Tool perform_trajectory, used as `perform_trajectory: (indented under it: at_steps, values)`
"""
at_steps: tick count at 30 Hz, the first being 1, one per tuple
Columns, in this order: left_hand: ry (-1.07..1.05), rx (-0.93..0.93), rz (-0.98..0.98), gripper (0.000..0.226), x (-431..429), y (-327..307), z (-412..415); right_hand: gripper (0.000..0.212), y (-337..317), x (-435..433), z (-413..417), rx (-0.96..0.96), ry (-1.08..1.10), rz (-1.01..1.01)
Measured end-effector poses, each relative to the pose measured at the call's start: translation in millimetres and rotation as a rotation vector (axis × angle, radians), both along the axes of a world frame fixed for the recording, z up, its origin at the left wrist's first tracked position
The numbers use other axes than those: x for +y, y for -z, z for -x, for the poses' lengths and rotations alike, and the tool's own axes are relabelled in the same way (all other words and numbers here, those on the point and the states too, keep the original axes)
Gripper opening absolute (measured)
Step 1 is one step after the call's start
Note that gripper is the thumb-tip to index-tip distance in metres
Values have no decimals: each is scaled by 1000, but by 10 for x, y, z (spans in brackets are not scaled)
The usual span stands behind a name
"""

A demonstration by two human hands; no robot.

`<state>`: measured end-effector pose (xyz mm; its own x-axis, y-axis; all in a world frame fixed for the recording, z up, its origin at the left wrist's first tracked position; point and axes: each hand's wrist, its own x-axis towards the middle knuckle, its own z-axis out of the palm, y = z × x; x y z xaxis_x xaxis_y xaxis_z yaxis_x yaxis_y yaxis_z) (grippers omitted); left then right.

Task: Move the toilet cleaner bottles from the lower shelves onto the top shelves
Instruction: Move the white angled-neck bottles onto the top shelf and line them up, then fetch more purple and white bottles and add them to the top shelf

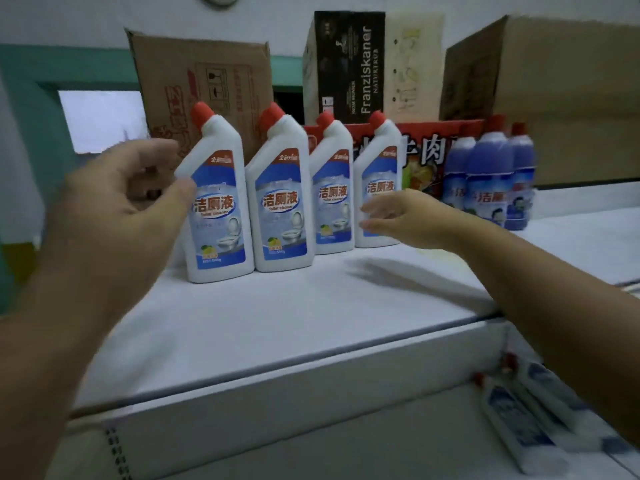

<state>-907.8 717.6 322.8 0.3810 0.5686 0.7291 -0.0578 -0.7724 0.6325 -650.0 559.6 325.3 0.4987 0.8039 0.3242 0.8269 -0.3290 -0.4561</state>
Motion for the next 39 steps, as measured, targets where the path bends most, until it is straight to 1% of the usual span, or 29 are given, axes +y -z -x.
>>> perform_trajectory:
  at_steps: [1,2,3,4,5,6,7,8,9,10,11,12,13,14,15,16,17,19,20,23,25,27,29,30,31,32,34,36,39]
  values:
    - [143,20,60,64,-228,101,4,39,71,-259,45,55,-24,-123]
    - [310,113,100,62,-488,264,-30,30,167,-568,112,84,-45,-283]
    - [481,233,101,61,-772,449,-152,20,298,-919,157,96,-40,-462]
    - [617,379,38,63,-1131,628,-250,14,455,-1302,187,102,2,-646]
    - [717,506,3,61,-1500,824,-359,10,650,-1700,200,126,102,-799]
    - [767,617,-7,55,-1808,1026,-472,10,880,-2084,204,178,245,-886]
    - [790,717,-36,51,-2015,1221,-679,11,1164,-2455,190,243,412,-892]
    - [798,827,-71,49,-2230,1410,-907,9,1482,-2813,176,309,571,-819]
    - [757,955,-101,52,-2407,1581,-1158,5,1823,-3153,158,393,692,-645]
    - [685,1094,-130,58,-2602,1737,-1413,3,2159,-3469,144,487,759,-404]
    - [675,1211,-137,61,-2833,1925,-1617,7,2469,-3777,158,570,791,-167]
    - [737,1309,-96,61,-3076,2088,-1773,11,2749,-4077,209,634,820,-2]
    - [815,1376,-51,57,-3306,2266,-1910,14,2961,-4347,289,692,863,59]
    - [885,1427,-26,56,-3535,2427,-2016,18,3108,-4595,398,727,918,73]
    - [920,1478,-25,63,-3759,2559,-2098,20,3198,-4820,505,740,980,78]
    - [932,1511,-34,67,-3969,2640,-2146,23,3261,-5019,587,735,1014,112]
    - [951,1523,-44,63,-4169,2688,-2177,28,3333,-5202,638,747,1031,169]
    - [1001,1509,-63,44,-4490,2783,-2232,44,3403,-5493,669,810,1040,282]
    - [1027,1501,-73,40,-4622,2811,-2265,50,3424,-5606,645,820,1034,322]
    - [1025,1513,-111,53,-4792,2946,-2492,54,3482,-5806,423,790,1039,352]
    - [1016,1515,-120,53,-4841,2981,-2686,53,3526,-5818,219,762,1033,330]
    - [1020,1493,-100,40,-4884,3040,-2940,52,3573,-5788,-17,768,1004,319]
    - [1017,1469,-69,13,-4914,3140,-3260,54,3602,-5772,-289,788,958,352]
    - [1015,1464,-48,10,-4937,3179,-3433,55,3605,-5790,-436,800,937,377]
    - [1021,1474,-23,11,-4961,3228,-3610,56,3590,-5833,-592,812,926,408]
    - [1040,1488,-17,18,-4996,3259,-3779,56,3549,-5894,-753,818,919,441]
    - [1071,1525,-51,48,-5103,3280,-4131,55,3449,-6060,-1060,830,927,465]
    - [1104,1514,-62,52,-5259,3272,-4544,52,3375,-6235,-1368,799,993,404]
    - [1092,1388,41,54,-5501,3246,-5096,46,3360,-6481,-1751,731,1123,306]
